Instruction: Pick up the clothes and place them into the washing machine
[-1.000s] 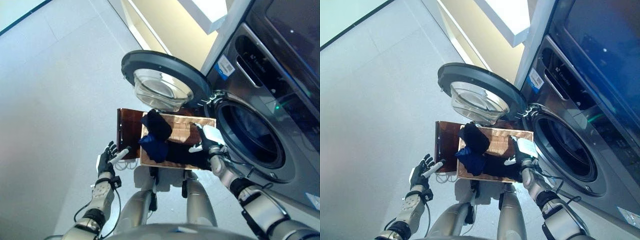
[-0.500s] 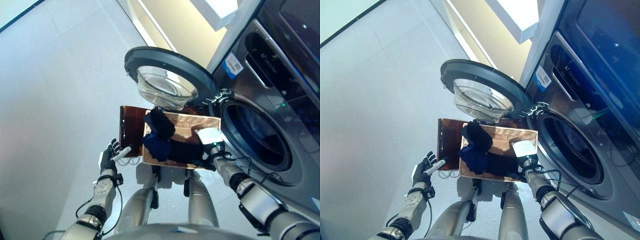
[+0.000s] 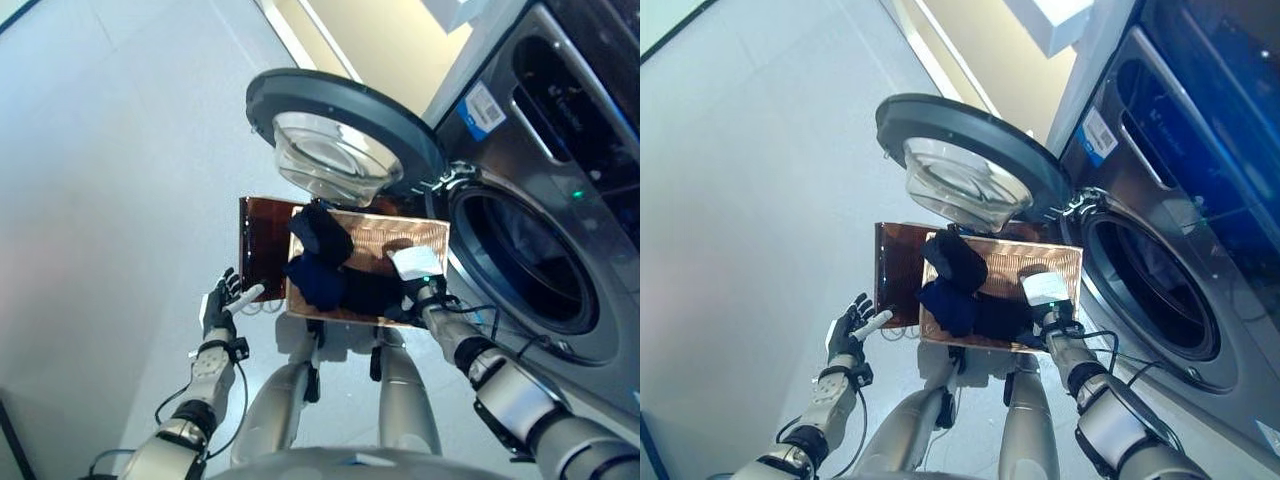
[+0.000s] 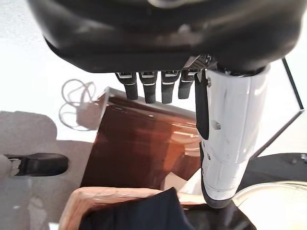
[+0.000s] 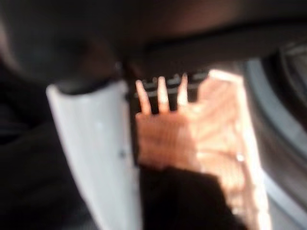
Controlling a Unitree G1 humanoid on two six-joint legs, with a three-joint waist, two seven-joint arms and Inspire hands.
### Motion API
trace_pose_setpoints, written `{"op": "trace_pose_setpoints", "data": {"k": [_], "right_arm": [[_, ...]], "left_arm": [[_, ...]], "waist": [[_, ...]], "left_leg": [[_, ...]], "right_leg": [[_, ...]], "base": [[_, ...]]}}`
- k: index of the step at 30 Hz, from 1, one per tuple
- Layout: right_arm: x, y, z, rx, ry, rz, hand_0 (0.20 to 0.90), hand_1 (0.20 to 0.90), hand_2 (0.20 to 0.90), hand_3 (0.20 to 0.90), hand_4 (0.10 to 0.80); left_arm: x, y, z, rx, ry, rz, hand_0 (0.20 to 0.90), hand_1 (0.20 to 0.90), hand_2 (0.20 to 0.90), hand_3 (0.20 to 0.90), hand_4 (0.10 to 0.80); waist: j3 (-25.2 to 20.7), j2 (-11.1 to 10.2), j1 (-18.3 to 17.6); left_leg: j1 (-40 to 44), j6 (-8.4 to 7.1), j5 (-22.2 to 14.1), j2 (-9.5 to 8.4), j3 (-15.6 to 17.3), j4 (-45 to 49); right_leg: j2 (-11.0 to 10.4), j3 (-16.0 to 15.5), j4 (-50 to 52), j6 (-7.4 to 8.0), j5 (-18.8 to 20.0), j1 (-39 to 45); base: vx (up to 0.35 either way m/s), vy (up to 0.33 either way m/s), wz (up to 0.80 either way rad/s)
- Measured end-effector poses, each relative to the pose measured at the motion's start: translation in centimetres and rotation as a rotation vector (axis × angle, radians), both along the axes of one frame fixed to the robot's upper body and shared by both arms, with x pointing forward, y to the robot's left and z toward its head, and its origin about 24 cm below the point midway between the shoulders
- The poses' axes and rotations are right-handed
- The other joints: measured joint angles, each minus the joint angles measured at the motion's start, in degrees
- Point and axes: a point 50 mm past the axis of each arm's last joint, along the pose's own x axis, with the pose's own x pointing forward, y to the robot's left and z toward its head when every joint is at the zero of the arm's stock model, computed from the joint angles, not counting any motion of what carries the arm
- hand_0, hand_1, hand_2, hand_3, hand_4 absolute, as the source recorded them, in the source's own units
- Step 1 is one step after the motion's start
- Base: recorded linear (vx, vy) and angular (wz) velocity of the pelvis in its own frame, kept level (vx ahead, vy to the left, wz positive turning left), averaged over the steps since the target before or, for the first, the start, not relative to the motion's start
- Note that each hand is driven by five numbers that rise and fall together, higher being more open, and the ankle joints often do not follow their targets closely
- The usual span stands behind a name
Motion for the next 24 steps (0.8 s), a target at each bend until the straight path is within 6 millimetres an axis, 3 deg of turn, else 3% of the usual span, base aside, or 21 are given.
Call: {"op": "trace_pose_setpoints", "data": {"k": [15, 24], "right_arm": [[-0.1, 2.2, -0.5, 0.121, -0.010, -0.016, 0.900, 0.900, 0.900, 0.900, 0.800], [1.0, 2.7, 0.7, 0.125, -0.064, 0.000, 0.900, 0.900, 0.900, 0.900, 0.800]], "left_arm": [[0.4, 0.0, 0.3, 0.006, -0.011, 0.015, 0.900, 0.900, 0.900, 0.900, 0.800], [1.3, -0.2, 1.2, 0.001, -0.056, 0.022, 0.900, 0.900, 0.900, 0.900, 0.800]], "waist": [[1.8, -1.5, -0.3], [5.4, -1.7, -0.2]], "left_leg": [[-0.1, -0.16, -0.1, 0.00, 0.3, 0.1], [-2.6, 0.04, 0.0, -0.04, 0.4, 0.7]], "right_leg": [[0.0, 0.0, 0.1, -0.05, 0.0, -0.2], [-0.1, 0.1, 0.7, -0.18, 0.2, -2.6]], "base": [[-0.003, 0.002, 0.00], [-0.028, 0.006, 0.01]]}}
